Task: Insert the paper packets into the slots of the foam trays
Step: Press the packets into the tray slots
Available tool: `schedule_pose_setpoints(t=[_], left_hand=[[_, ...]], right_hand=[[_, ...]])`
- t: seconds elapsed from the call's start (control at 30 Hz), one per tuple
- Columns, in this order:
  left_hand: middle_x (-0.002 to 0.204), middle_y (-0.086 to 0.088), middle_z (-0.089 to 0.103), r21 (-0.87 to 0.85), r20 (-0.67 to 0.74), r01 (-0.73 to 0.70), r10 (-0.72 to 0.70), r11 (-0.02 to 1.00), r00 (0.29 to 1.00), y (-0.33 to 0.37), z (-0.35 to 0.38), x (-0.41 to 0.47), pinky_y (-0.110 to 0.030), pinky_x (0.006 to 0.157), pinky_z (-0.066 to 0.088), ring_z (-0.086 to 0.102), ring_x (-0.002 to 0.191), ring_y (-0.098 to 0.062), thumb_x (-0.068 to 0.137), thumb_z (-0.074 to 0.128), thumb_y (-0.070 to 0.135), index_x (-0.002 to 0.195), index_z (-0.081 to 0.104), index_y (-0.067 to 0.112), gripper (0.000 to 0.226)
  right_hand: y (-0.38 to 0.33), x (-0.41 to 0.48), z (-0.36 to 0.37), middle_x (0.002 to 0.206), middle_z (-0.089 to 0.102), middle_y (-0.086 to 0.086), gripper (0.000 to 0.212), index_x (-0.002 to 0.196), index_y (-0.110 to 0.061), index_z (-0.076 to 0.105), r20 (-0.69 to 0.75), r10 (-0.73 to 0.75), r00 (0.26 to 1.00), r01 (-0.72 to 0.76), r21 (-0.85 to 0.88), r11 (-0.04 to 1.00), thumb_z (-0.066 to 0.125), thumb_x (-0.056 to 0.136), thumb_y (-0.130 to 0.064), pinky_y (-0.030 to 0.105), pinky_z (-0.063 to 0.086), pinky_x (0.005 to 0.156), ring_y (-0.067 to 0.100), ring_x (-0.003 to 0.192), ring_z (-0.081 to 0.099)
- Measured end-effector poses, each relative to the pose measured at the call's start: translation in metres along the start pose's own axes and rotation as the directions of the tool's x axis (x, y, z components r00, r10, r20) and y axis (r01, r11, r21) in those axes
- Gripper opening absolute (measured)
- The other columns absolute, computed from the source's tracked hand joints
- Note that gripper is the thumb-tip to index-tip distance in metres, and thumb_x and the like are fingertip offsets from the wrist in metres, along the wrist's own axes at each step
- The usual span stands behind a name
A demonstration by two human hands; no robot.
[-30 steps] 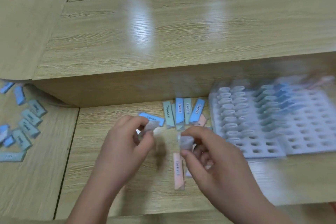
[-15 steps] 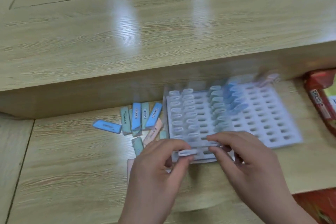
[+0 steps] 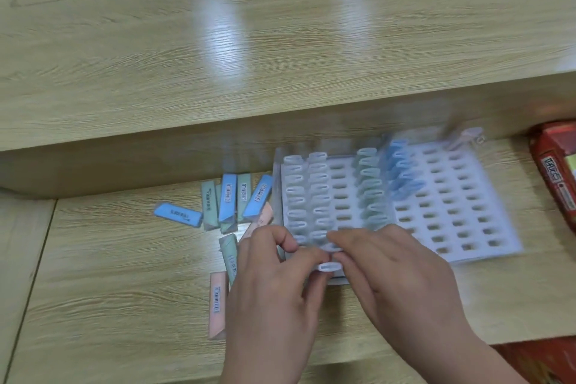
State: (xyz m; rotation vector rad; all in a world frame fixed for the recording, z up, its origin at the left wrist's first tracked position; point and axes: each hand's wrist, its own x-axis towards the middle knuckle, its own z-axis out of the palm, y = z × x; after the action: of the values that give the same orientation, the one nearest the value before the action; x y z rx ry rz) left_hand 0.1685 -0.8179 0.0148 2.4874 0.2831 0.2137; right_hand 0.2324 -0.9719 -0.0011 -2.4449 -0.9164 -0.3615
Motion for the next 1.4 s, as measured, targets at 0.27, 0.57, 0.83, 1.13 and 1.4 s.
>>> schedule_pose_setpoints(t=[0.27, 0.57, 0.83, 1.13, 1.4], left_hand=[[0.112, 0.002, 0.046, 0.095, -0.024, 0.043, -0.041, 0.995, 0.999, -0.001, 0.015, -0.009, -0.035, 0.052, 0.049, 0.046, 0.092, -0.023, 0.064, 0.087, 0.023, 0.089, 0.072, 0.033, 0.031], [0.119, 0.002, 0.046, 0.1, -0.227, -0.028, 0.05, 0.995, 0.973, -0.008, 0.011, -0.019, -0.03, 0.061, 0.051, 0.051, 0.087, -0.019, 0.081, 0.062, 0.044, 0.103, 0.058, 0.031, 0.026], [0.102, 0.004, 0.057, 0.016, -0.209, 0.446, -0.433, 0.895, 0.877, -0.087, -0.032, -0.054, -0.036, 0.07, 0.049, 0.063, 0.098, -0.023, 0.082, 0.069, 0.046, 0.111, 0.063, 0.026, 0.036], [0.087, -0.006, 0.059, 0.16, -0.129, 0.471, -0.455, 0.867, 0.881, -0.105, -0.033, -0.048, -0.039, 0.063, 0.047, 0.061, 0.085, -0.035, 0.07, 0.084, 0.033, 0.082, 0.068, 0.017, 0.026], [0.079, 0.007, 0.063, -0.01, -0.144, 0.48, -0.477, 0.877, 0.867, -0.109, -0.049, -0.038, -0.041, 0.064, 0.049, 0.064, 0.081, -0.029, 0.086, 0.069, 0.036, 0.079, 0.049, 0.028, 0.023]], right_hand=[[0.009, -0.011, 0.013, 0.102, 0.073, -0.007, 0.028, 0.108, -0.016, 0.076, -0.03, -0.114, 0.993, 0.115, 0.013, 0.993, 0.053, 0.094, -0.008, 0.031, 0.051, 0.05, 0.025, 0.07, 0.063], [-0.007, -0.014, 0.001, 0.109, 0.057, -0.009, 0.053, 0.127, -0.034, 0.061, 0.026, 0.08, 0.996, -0.082, 0.092, 0.992, 0.055, 0.08, -0.011, 0.028, 0.047, 0.053, 0.009, 0.08, 0.053], [-0.111, 0.002, 0.035, 0.112, 0.069, -0.006, 0.031, 0.117, -0.026, 0.071, 0.252, 0.143, 0.957, -0.167, 0.076, 0.983, 0.064, 0.088, -0.033, 0.027, 0.054, 0.05, 0.015, 0.073, 0.07], [-0.141, 0.051, 0.088, 0.117, 0.052, -0.001, 0.028, 0.125, -0.027, 0.034, 0.442, 0.392, 0.807, -0.302, -0.263, 0.916, 0.044, 0.101, -0.037, 0.029, 0.034, 0.058, 0.016, 0.095, 0.064], [-0.141, 0.059, 0.071, 0.109, 0.05, -0.008, 0.016, 0.11, -0.031, 0.048, 0.405, 0.258, 0.877, -0.298, 0.038, 0.954, 0.042, 0.097, -0.037, 0.033, 0.04, 0.063, 0.019, 0.093, 0.063]])
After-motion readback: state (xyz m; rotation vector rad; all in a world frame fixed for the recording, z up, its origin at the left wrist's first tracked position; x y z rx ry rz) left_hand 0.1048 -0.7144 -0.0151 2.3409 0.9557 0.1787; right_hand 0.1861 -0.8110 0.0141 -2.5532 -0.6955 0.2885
